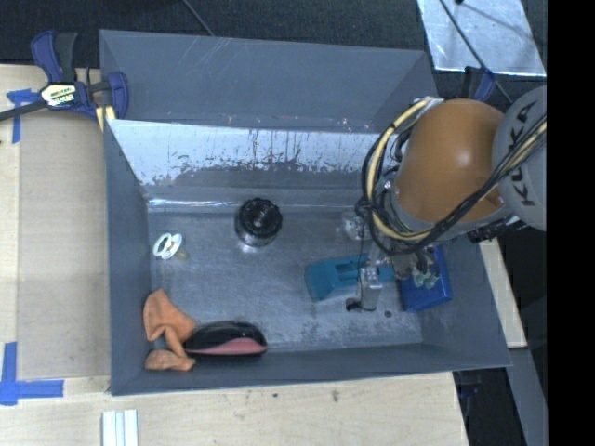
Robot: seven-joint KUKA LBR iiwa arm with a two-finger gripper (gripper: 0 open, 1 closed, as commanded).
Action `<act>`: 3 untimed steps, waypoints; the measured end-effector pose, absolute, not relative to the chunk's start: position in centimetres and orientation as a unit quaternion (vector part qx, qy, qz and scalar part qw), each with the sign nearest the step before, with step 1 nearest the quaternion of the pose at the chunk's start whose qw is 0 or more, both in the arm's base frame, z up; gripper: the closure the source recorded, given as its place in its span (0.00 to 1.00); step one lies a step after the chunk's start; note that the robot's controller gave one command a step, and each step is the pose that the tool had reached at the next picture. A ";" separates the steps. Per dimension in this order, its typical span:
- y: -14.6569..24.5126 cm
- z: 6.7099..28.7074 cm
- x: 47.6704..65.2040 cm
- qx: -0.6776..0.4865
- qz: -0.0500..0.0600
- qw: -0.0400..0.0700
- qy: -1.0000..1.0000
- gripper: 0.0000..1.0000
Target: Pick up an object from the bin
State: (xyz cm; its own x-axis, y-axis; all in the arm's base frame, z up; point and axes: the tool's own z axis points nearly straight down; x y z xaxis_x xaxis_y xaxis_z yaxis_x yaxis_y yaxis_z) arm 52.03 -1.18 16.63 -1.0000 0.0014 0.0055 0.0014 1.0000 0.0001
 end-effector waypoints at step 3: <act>-5.5 7.5 56.2 -0.083 0.000 0.002 -0.997 0.00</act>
Offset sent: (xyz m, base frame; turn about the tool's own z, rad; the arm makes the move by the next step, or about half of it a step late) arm 0.0505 -0.0503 -0.0963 0.0052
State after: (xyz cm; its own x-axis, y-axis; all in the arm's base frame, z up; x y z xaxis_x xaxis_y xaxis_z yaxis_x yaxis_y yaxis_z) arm 56.21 -5.51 7.55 -0.9863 0.1648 0.0041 0.1648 0.9863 -0.0007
